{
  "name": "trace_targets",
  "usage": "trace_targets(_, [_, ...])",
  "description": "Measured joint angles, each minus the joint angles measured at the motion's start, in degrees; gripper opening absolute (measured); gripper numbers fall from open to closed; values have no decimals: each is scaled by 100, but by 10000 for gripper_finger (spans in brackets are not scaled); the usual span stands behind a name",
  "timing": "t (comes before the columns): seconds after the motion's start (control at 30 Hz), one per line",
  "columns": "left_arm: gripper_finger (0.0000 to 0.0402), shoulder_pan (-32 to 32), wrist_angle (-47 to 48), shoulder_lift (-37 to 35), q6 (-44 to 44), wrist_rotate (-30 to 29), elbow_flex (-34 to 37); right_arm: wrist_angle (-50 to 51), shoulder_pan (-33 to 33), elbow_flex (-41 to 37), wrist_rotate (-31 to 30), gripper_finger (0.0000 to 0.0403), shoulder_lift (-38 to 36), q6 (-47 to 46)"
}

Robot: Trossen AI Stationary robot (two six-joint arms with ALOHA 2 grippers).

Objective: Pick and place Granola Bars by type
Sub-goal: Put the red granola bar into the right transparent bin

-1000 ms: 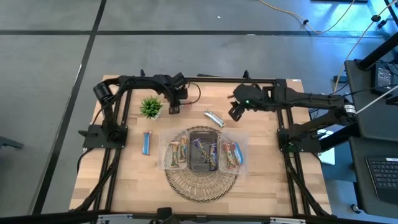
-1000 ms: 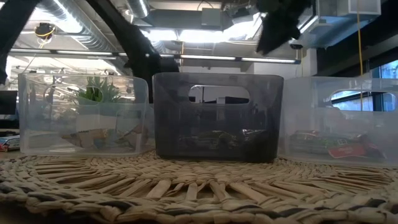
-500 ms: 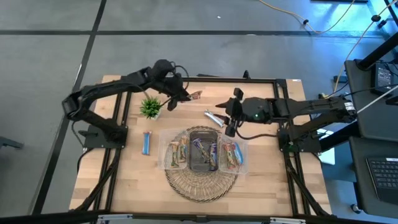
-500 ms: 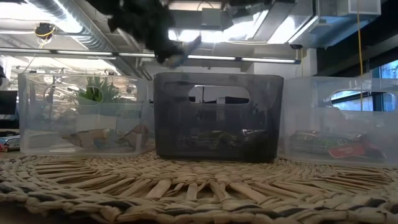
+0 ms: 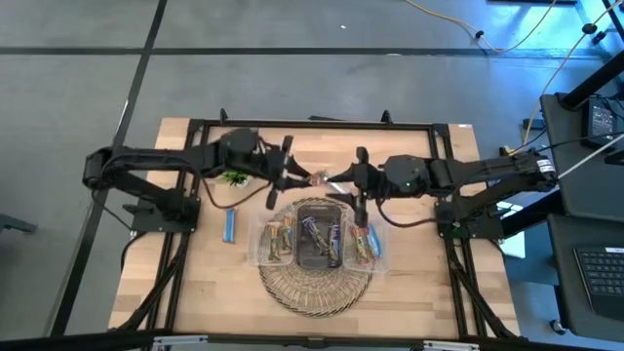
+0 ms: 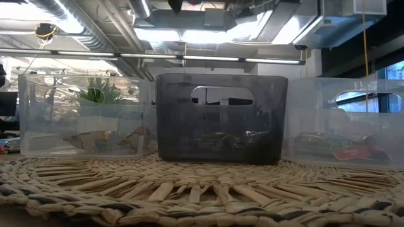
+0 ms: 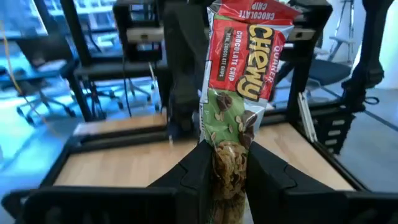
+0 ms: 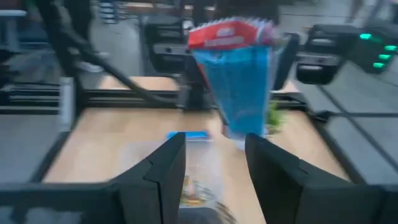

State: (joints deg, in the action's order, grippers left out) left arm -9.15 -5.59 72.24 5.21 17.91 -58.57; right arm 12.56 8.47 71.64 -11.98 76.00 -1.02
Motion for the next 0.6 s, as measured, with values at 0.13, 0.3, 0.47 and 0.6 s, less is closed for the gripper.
trace_targets(0.13, [72,480,-363,7,5,-804,0,-19,51,0,130,171,16,-17])
trace_targets(0.3, [72,894,-735,7,5,-1360,0,-322,168,0,110,195,16,146])
trace_targets(0.47, [72,1147,-754,7,5,-1723,0,-493,190,0,-48,255,16,152])
trace_targets(0.6, [72,1246,-752,7,0,-1879,0,-692,191,0,-170,294,16,219])
